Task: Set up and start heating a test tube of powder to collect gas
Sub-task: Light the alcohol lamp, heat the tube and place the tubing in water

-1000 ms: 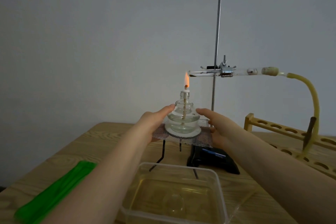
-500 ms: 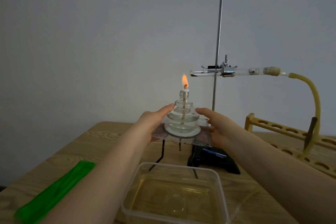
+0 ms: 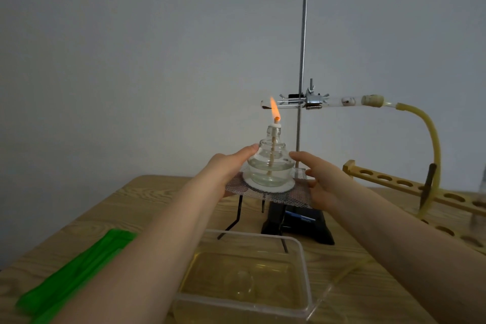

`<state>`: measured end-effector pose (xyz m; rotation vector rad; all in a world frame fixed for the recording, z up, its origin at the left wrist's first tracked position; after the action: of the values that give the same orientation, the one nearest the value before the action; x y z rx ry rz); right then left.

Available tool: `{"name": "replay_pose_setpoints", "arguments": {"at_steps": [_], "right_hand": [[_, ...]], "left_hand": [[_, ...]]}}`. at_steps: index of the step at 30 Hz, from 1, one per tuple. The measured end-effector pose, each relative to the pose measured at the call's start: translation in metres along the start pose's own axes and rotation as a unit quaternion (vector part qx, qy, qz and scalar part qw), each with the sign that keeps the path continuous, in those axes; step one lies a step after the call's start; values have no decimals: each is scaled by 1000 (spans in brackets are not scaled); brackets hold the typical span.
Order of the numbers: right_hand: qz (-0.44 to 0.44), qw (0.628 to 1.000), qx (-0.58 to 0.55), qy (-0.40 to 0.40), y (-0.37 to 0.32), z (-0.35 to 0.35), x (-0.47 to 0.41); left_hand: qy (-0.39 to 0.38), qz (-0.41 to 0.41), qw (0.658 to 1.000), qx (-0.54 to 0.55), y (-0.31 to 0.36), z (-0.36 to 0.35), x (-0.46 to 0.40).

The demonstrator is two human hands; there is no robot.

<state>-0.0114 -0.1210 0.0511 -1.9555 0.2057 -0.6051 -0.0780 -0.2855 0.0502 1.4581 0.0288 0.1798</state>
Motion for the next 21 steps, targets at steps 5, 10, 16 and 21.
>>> {"name": "replay_pose_setpoints", "arguments": {"at_steps": [5,10,16,21], "right_hand": [[-8,1000,-14,-2,-4,10,3],[-12,1000,-8,1,-7,19,6],[-19,1000,-1,-4,-12,27,12],[-16,1000,1,-2,-13,26,11]], "left_hand": [[4,-13,1000,-17,3,-10,5],[6,-18,999,-29,6,-20,11],[-5,-25,999,-30,7,-30,10],[1,-26,999,-35,7,-28,9]]}}
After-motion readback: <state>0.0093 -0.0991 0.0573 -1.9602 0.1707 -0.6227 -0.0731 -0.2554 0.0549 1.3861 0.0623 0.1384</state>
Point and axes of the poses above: each hand's wrist, its own x-axis away from the middle knuckle, its own z-axis out of the back of the hand, y = z × x, the point moved 2 cm from there along -x, towards the middle knuckle, and after that the axes turned 13 degrees about y, right-handed, at the moved point
